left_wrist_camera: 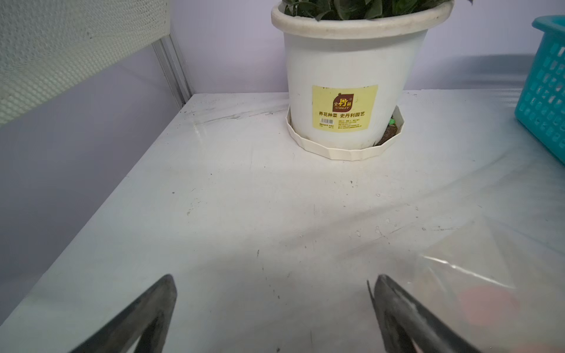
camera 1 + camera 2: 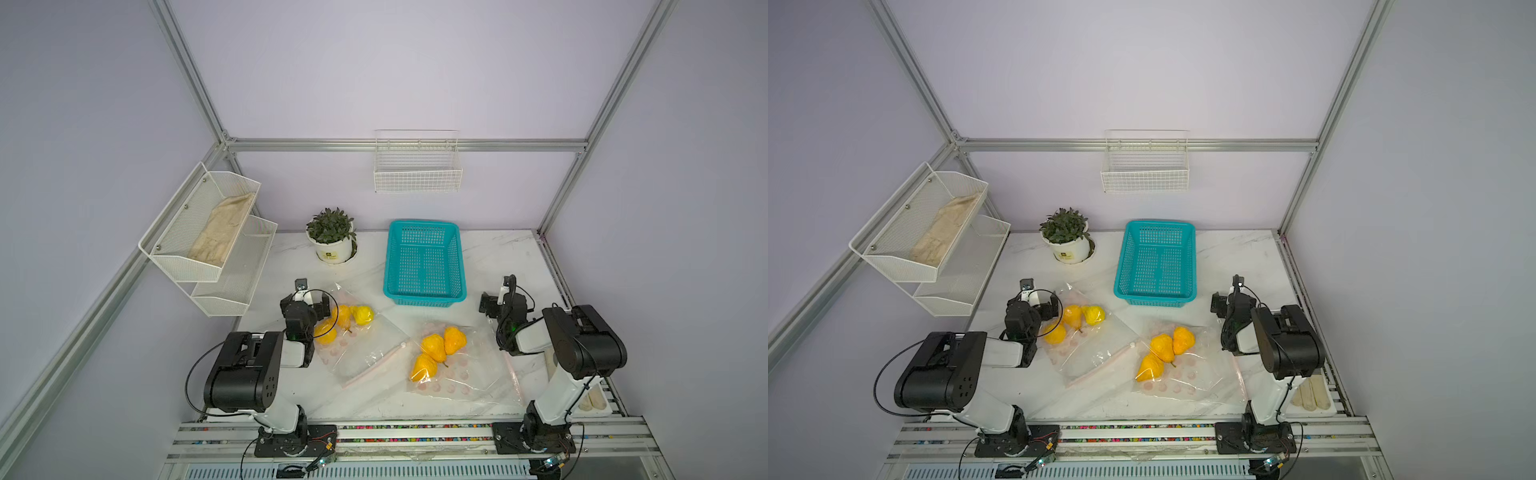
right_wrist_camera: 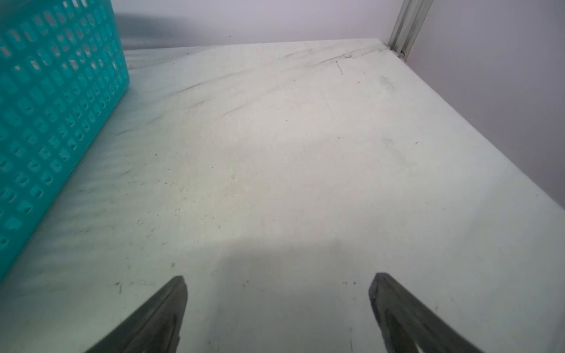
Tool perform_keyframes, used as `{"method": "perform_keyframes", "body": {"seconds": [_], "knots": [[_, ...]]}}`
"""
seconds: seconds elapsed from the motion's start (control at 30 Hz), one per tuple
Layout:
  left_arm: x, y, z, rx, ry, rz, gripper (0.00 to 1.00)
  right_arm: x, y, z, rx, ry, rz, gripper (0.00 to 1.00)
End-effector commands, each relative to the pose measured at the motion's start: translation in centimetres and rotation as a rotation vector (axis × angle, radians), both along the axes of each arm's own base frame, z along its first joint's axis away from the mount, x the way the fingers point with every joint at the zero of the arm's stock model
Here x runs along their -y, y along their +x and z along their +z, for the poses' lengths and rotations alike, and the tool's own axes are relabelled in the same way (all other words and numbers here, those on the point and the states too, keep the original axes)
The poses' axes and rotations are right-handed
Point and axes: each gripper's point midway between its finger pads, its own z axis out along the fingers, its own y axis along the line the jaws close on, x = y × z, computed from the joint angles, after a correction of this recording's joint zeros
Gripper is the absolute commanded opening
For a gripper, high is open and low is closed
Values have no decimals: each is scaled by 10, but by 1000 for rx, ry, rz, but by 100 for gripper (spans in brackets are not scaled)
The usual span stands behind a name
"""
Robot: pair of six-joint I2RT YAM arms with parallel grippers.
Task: Open the zip-top bag and take out the pear
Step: Pick up the zipper food storage bag at the center of the board.
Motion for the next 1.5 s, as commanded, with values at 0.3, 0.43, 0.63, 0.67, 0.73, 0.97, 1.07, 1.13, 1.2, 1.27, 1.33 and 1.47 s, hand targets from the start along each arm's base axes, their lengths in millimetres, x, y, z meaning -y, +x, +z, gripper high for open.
{"method": "perform_keyframes", "body": {"seconds": [0.3, 0.43, 0.63, 0.67, 0.73, 0.97, 1.07, 1.13, 1.2, 1.27, 1.33, 1.47], "knots": [[-3, 7, 15, 45, 5, 7, 100, 1, 3, 9, 40, 12, -3, 97], [-3, 7, 15, 46, 4, 7, 100, 1, 3, 9, 40, 12, -3, 97], [-2, 7, 15, 45, 4, 6, 100, 1, 3, 8, 39, 12, -4, 97], [-2, 7, 15, 46, 5, 6, 100, 1, 4, 9, 41, 11, -3, 97], [-3, 7, 15, 47, 4, 6, 100, 1, 4, 8, 39, 13, -4, 97], [-4, 6, 18, 55, 10, 16, 100, 6, -2, 34, 76, 9, -32, 97], [-8, 6, 32, 38, 14, 43, 100, 4, 1, 51, 28, 16, -28, 97], [-9, 8, 40, -11, 25, 45, 100, 3, 2, 62, -19, 43, -33, 97], [-9, 6, 61, -4, 23, 52, 100, -4, 1, 78, -23, 85, -6, 93], [-7, 5, 79, 1, -1, 47, 100, -15, 1, 98, 2, 165, 29, 91], [1, 4, 94, -14, -21, 13, 100, -32, 0, 117, 7, 233, 107, 90], [38, -2, 124, -70, -35, -169, 100, -70, -7, 141, -25, 310, 267, 90]]}}
